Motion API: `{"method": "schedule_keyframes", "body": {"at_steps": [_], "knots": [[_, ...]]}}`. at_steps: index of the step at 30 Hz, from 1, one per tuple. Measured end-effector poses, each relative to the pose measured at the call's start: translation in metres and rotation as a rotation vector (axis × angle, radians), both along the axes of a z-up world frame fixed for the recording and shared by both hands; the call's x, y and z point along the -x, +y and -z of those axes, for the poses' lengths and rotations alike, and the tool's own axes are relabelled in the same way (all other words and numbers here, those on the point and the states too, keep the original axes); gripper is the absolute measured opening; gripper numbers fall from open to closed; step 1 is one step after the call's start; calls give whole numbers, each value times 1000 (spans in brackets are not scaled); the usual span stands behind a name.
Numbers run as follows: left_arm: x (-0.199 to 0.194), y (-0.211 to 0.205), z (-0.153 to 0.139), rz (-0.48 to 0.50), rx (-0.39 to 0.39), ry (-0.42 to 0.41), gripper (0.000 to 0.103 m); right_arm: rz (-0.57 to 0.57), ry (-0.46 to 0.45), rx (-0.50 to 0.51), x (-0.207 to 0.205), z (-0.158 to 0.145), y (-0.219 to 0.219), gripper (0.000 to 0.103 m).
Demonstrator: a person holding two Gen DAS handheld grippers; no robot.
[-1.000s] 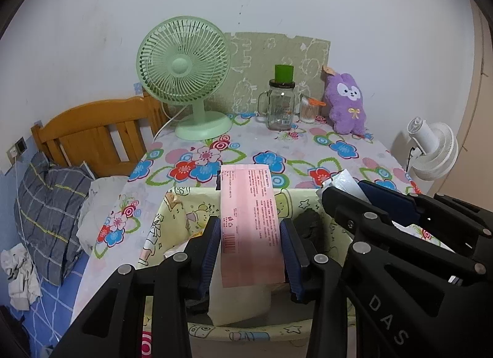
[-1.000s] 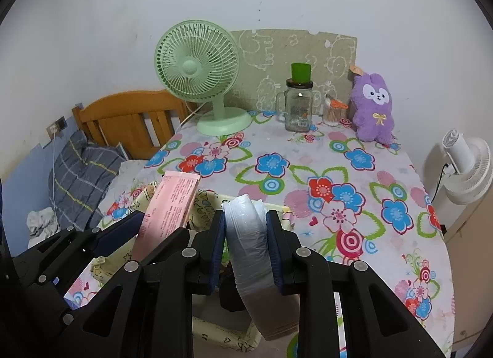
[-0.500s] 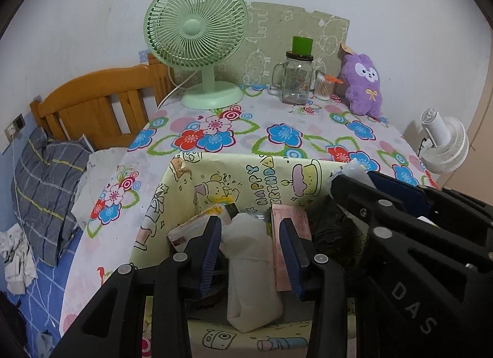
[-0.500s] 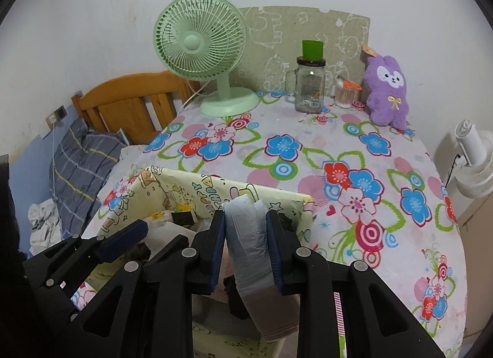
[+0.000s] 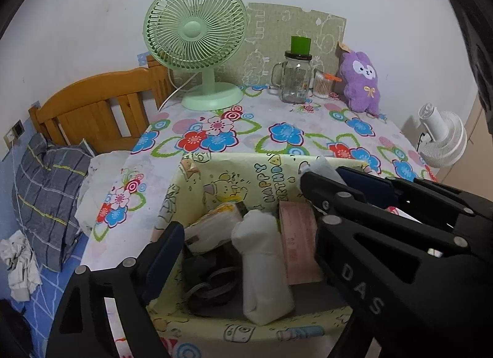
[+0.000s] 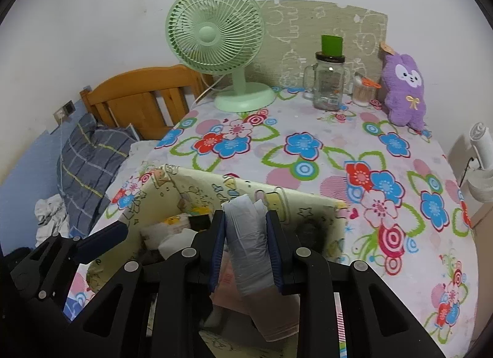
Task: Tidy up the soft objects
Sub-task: 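Lower both items into the box and open both tools, then withdraw both tools up and away from the filled box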
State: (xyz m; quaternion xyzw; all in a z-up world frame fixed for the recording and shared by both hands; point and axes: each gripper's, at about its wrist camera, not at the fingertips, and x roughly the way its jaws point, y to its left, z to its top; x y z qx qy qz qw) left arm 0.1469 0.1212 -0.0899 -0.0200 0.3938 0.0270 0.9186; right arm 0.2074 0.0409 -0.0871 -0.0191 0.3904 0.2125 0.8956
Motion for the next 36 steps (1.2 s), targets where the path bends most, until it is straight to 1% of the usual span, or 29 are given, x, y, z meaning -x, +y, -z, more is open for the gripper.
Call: {"method": "schedule_keyframes", "body": {"at_steps": [2,7,10,11,12,13,14,15,18,24,29,36], "knots": [[1,2,0,-5,-11,2,89,-7,0,-5,-1,1,4,29],[0,8,4,-19,-5,13,90,-24,1,-24,-2,4,11,29],[0,10,5,-22,-6,15,91,-32,-3,-24,-3,6,14,32],[-1,10,6,-27,-9,17,91,-34,-6,-17,-3,6,15,37],[-1,11,6,-29,-9,17,91,-35,-11,-10,-2,6,16,47],[-2,12,6,-31,-7,16,91,-37,-13,-5,-2,6,16,53],[-2,12,6,-30,-6,16,91,-37,-15,-3,-1,6,14,64],[-2,12,5,-30,-3,14,91,-33,-20,-3,0,5,13,70],[-2,12,4,-29,11,11,94,-19,-51,11,4,2,10,77],[1,6,0,-23,12,-4,96,-7,-54,44,9,-3,3,79],[3,-2,-4,-16,5,-16,99,16,-50,47,14,-7,-6,82],[8,-15,-11,-16,-4,-37,101,45,-78,50,24,-17,-21,85]]}}
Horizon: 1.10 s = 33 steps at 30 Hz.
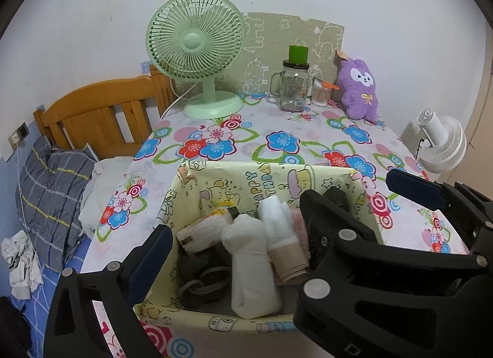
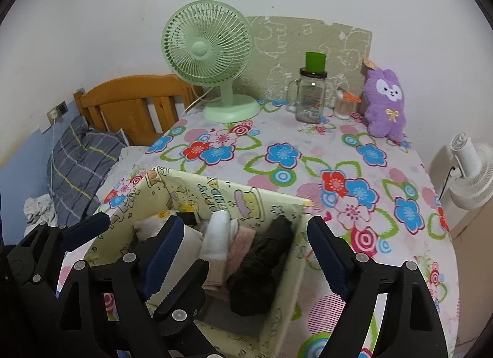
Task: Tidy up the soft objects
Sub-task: 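Withdraw both tools up and away from the filled box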
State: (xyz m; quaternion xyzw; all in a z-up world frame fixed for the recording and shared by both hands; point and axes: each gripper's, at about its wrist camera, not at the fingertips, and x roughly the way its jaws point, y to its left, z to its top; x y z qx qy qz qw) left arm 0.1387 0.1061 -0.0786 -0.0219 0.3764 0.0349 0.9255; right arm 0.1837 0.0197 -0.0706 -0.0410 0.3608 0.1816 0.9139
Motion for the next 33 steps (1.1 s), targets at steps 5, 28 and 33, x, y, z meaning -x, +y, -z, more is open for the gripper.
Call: {"method": "schedule_keyframes", "body": {"at_steps": [5,28,33], "knots": [[5,-10,-6,11,-2,-25,101,20,-17,-4,6,-7,-14,87],[31,-67,-44,32,-53,-122,101,147,-108,-44,45,-45,-97,93],[40,-78,-54,34,-58,-144,101,174,-136,-55,57,-55,-116,94]]}}
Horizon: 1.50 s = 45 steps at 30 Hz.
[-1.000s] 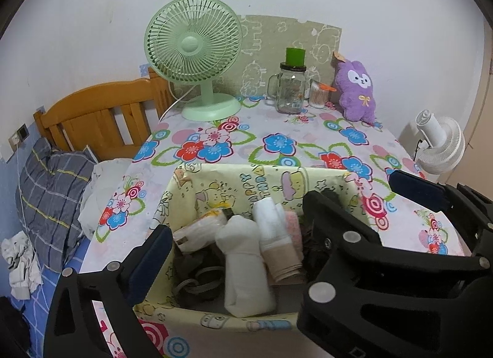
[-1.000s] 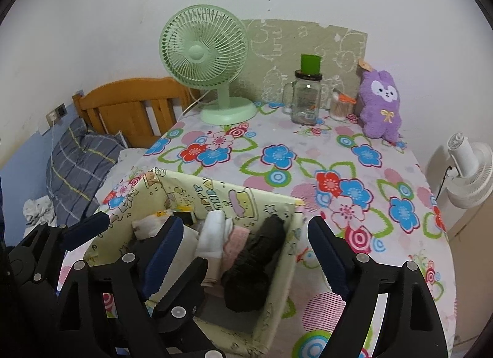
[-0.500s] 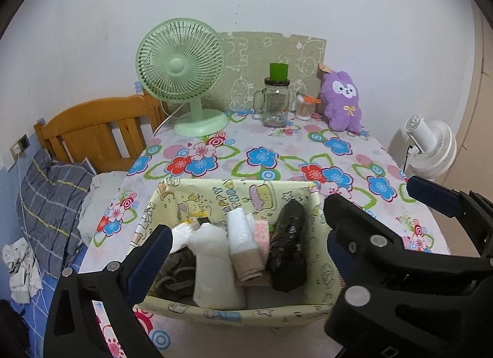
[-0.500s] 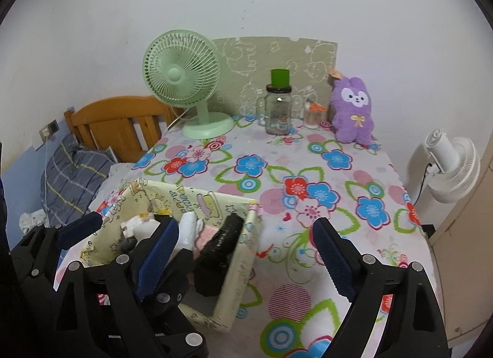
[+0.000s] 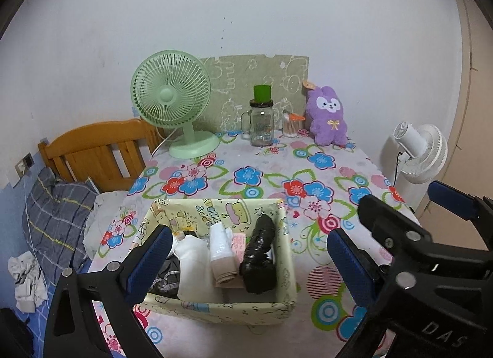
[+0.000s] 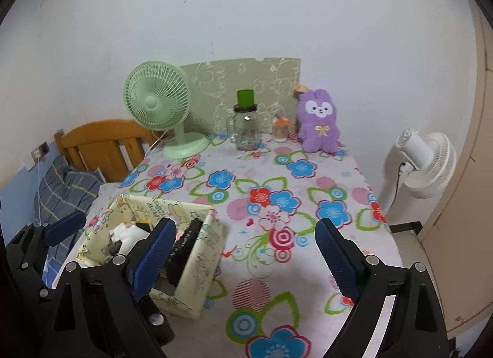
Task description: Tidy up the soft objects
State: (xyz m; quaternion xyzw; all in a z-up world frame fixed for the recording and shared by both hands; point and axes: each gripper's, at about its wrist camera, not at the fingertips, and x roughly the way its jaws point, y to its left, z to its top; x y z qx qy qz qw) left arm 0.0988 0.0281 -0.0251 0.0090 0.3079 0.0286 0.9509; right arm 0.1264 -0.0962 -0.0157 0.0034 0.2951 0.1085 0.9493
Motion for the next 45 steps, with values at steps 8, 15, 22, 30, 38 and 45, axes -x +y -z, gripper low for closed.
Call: {"method": "schedule_keyframes", "body": {"at_steps": [8,15,22,30,38,45], "knots": [[18,-14,-16,-4,-5,-43,102,46,-51,-10,21,-15,-31,95],[34,-21,-27,-16,-9,-76,103,83,-98,-13,43,-25,-52,97],[49,-25,-36,-24,-13,-105,103,105,-131,-16,60,-33,-65,98],[62,-23,-47,-38,-16,-146,103,122,-163,-37,76,-37,-72,100],[65,-23,-47,-38,-17,-148,103,116,-165,-36,80,-37,-70,100],[65,-18,-47,-55,-3,-136,103,117,-166,-34,80,-37,-70,100]]}}
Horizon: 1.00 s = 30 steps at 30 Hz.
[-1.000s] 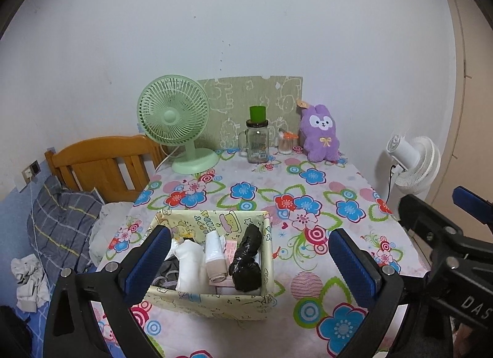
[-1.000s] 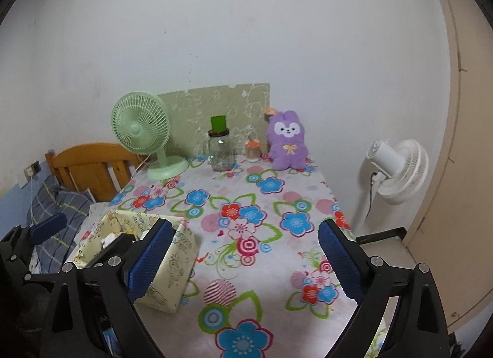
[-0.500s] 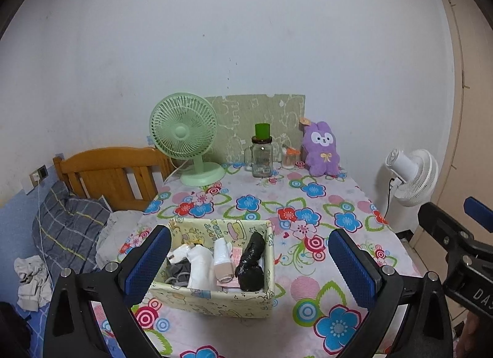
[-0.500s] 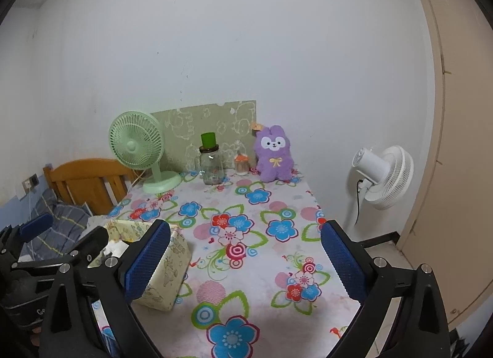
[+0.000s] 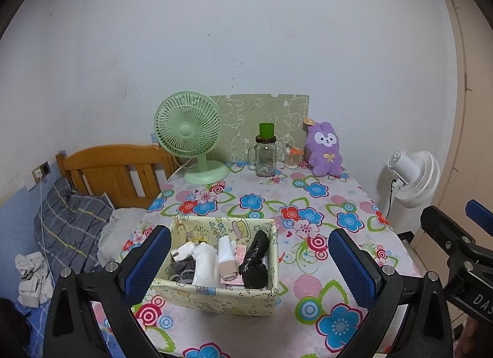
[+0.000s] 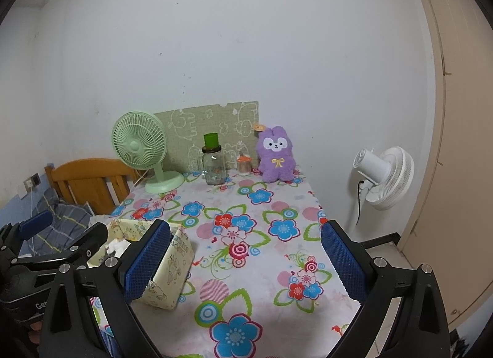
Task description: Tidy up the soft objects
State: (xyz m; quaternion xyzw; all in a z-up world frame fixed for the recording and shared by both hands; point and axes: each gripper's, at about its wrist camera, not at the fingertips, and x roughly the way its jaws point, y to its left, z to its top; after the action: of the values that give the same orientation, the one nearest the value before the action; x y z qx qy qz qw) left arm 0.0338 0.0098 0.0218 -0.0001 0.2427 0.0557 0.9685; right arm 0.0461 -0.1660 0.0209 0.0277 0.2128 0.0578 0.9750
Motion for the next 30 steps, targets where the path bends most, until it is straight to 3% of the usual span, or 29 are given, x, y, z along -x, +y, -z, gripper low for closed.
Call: {"method": "schedule_keyframes", "body": {"at_steps": [30], "knots": [[1,4,-2,-4,4,-7,103,-9,-1,12,-3,-3,4,100]]}}
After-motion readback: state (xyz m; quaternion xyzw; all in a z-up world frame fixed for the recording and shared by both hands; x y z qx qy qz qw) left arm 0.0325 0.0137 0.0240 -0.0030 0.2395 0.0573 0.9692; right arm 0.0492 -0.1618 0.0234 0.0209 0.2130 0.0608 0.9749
